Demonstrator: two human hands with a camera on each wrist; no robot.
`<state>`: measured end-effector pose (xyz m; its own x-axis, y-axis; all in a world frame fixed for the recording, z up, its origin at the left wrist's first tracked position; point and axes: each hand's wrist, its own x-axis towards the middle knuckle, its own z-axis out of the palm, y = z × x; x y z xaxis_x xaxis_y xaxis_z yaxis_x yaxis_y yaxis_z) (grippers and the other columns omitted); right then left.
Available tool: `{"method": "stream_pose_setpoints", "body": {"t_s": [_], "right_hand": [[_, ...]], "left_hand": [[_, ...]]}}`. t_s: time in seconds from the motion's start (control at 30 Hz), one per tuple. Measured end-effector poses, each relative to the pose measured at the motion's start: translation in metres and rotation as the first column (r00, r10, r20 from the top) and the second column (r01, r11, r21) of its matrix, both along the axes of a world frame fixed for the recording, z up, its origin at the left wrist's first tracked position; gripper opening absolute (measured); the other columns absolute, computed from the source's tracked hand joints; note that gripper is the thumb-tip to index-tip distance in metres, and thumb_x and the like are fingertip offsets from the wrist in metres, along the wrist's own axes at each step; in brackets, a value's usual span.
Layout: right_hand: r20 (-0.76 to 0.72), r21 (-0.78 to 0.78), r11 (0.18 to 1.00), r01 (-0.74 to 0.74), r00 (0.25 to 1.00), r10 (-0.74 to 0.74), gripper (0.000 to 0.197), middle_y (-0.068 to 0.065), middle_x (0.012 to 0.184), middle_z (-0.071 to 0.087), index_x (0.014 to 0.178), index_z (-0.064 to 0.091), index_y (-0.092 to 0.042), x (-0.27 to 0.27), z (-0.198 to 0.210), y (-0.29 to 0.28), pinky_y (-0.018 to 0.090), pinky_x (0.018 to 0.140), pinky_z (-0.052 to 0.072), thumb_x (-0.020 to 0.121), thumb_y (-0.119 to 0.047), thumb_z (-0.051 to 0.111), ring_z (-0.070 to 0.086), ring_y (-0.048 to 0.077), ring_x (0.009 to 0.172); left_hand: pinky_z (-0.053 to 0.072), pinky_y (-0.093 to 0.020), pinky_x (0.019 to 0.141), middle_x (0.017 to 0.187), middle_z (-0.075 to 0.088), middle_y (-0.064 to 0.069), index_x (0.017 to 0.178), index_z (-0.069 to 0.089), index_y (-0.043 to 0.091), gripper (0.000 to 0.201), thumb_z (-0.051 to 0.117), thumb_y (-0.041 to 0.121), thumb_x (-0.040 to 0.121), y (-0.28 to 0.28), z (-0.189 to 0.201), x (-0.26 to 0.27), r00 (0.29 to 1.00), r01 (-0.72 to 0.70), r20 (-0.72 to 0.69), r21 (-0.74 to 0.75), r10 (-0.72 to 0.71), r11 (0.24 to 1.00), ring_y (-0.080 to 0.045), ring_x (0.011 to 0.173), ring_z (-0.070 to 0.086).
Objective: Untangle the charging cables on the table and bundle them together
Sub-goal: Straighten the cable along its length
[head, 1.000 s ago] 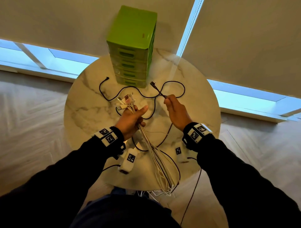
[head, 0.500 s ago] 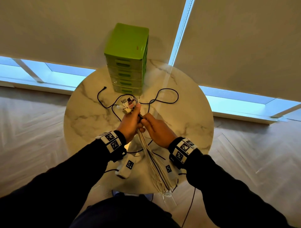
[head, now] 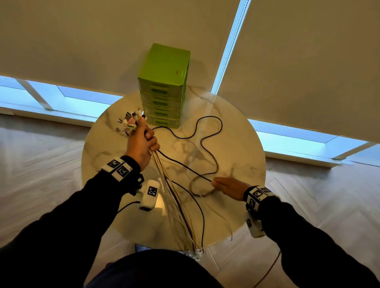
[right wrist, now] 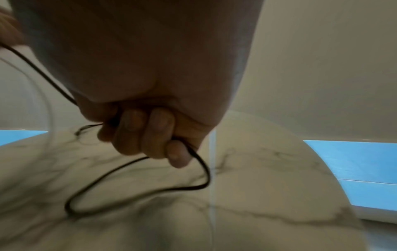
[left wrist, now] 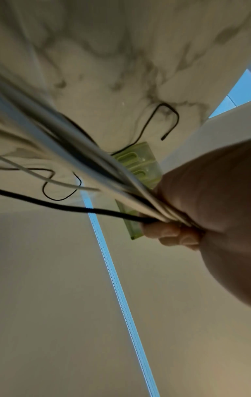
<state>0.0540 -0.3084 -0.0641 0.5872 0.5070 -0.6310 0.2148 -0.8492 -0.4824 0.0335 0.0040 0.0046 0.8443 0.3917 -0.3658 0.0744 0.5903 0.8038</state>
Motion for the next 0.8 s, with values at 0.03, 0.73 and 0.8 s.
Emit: {"method": "stream_pose_setpoints", "body": {"t_s": [0.03,0.73,0.8], "right_hand": [[0.016,-0.068,0.998,0.010,1.000,-0.009,0.035,-0.004,0.129,0.057,0.127,0.057,-0.033,0.007,0.004,-0.002,0.038,0.114,0.032,0.105,-0.050,0.036,0.049,0.020,0.126],[0.232,0.486,0.871,-0.067,0.971,-0.055,0.026,-0.001,0.079,0.058,0.095,0.051,-0.033,0.007,0.068,0.140,0.042,0.071,0.046,0.107,-0.045,0.032,0.055,0.019,0.070],[0.150,0.485,0.869,-0.097,0.988,0.027,0.026,-0.006,0.076,0.052,0.086,0.046,-0.036,0.002,0.066,0.132,0.036,0.073,0.046,0.108,-0.043,0.032,0.050,0.012,0.068]], "left_hand": [[0.022,-0.023,0.043,0.055,0.031,0.009,0.071,0.037,0.023,0.042,0.040,0.046,0.106,0.004,0.001,0.000,0.999,0.034,0.011,0.027,-0.034,0.999,-0.007,0.043,0.023],[0.041,-0.030,0.064,0.070,0.051,0.000,0.081,0.053,0.014,0.040,0.042,0.043,0.106,-0.031,-0.008,0.002,0.986,0.159,-0.089,0.264,-0.140,0.951,-0.014,0.065,0.047],[0.050,-0.032,0.067,0.068,0.051,0.001,0.081,0.051,0.015,0.037,0.043,0.040,0.107,-0.030,-0.005,0.004,0.994,0.102,-0.059,0.107,-0.096,0.989,-0.014,0.062,0.052]]}}
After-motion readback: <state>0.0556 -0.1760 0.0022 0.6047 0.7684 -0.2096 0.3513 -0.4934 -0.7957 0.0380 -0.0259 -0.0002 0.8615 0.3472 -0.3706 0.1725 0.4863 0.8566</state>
